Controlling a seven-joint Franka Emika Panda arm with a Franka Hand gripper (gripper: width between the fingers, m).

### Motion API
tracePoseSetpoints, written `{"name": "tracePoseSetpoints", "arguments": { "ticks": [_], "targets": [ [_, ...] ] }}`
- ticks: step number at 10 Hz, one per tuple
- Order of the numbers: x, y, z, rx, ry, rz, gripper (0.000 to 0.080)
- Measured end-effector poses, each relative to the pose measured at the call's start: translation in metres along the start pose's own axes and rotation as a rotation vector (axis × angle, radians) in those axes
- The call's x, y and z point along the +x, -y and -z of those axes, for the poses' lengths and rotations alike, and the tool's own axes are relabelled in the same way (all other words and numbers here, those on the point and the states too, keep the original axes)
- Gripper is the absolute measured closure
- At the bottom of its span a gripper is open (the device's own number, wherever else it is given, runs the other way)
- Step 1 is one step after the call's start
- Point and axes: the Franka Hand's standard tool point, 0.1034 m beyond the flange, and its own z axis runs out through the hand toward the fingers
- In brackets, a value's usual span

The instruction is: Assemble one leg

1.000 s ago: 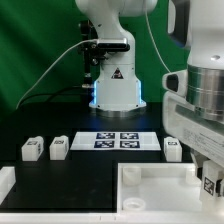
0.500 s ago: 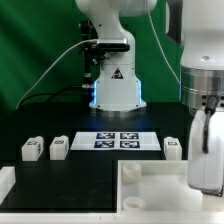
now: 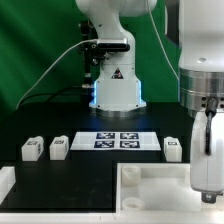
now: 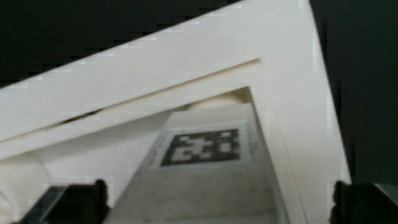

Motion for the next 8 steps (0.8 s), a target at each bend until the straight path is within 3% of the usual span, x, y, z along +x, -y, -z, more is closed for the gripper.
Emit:
{"name": "tracePoseSetpoints", "arguments": {
  "ticks": [1,5,6,8],
  "targets": [
    [0.0,-0.001,-0.001,0.0,0.0,0.015,0.0155],
    [-0.007,-0.017,0.005,0.09,0.007,0.608,0.015],
    [-0.009,-0.024,0.007,0.085,-0.01,0.754,0.015],
    [-0.006,-0.022,0.005,0.082,-0.025,0.962,0.015]
  ]
}}
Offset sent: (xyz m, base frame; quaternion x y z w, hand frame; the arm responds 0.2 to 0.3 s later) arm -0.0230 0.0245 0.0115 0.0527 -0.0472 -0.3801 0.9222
